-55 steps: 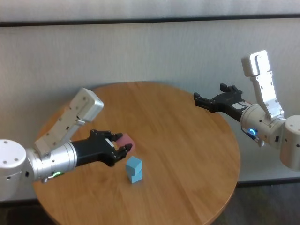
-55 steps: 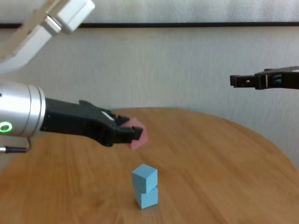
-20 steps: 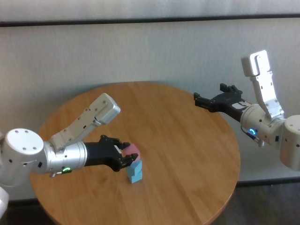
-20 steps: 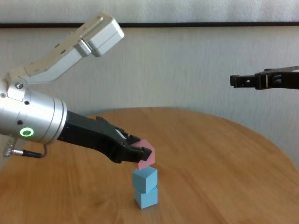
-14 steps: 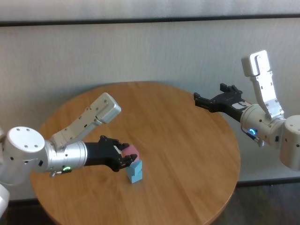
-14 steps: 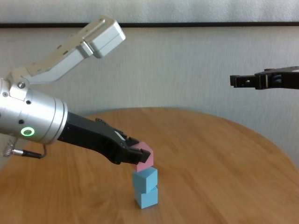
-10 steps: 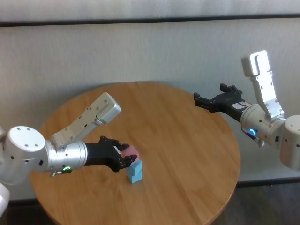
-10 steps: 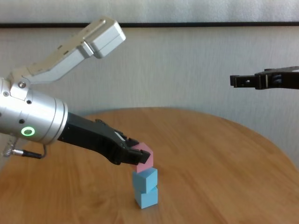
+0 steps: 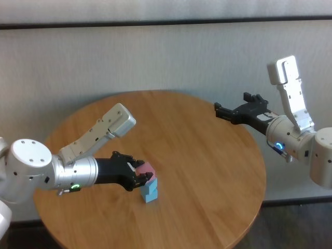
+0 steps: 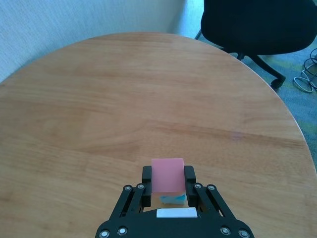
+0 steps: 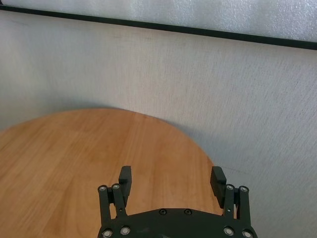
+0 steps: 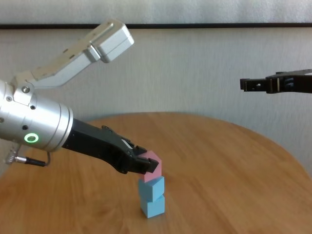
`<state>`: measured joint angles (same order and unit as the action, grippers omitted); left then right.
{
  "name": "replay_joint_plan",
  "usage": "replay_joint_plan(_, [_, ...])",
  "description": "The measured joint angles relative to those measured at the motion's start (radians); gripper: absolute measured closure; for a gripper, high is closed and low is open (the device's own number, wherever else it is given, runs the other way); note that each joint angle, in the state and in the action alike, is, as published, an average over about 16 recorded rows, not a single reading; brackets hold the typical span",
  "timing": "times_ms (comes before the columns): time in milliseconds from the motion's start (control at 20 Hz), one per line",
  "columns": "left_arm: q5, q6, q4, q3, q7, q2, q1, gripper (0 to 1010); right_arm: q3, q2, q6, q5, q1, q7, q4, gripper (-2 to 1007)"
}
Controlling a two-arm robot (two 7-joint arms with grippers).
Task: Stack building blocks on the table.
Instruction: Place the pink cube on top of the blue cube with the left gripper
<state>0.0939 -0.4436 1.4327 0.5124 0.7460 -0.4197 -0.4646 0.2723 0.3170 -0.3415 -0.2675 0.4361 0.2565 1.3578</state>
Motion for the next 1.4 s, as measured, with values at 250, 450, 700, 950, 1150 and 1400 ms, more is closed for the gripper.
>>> replay_joint_plan(250, [0.008, 0.003, -0.007, 0.013, -0.002, -0.005, -0.010, 618, 0.000, 0.000, 0.000, 0.000, 0.000, 0.000, 0.000, 0])
replay_joint_plan(450, [0.013, 0.004, -0.012, 0.021, -0.003, -0.008, -0.017, 618, 0.000, 0.000, 0.000, 0.000, 0.000, 0.000, 0.000, 0])
replay_joint_plan(700, [0.020, 0.004, -0.014, 0.029, -0.004, -0.012, -0.023, 618, 0.000, 0.000, 0.000, 0.000, 0.000, 0.000, 0.000, 0])
replay_joint_plan(950, [0.029, 0.001, -0.012, 0.035, -0.007, -0.015, -0.026, 618, 0.000, 0.000, 0.000, 0.000, 0.000, 0.000, 0.000, 1])
replay_joint_plan(1150, [0.037, -0.003, -0.010, 0.041, -0.012, -0.019, -0.029, 618, 0.000, 0.000, 0.000, 0.000, 0.000, 0.000, 0.000, 0])
replay_joint_plan(1400, [0.047, -0.008, -0.009, 0.052, -0.018, -0.023, -0.035, 618, 0.000, 0.000, 0.000, 0.000, 0.000, 0.000, 0.000, 0])
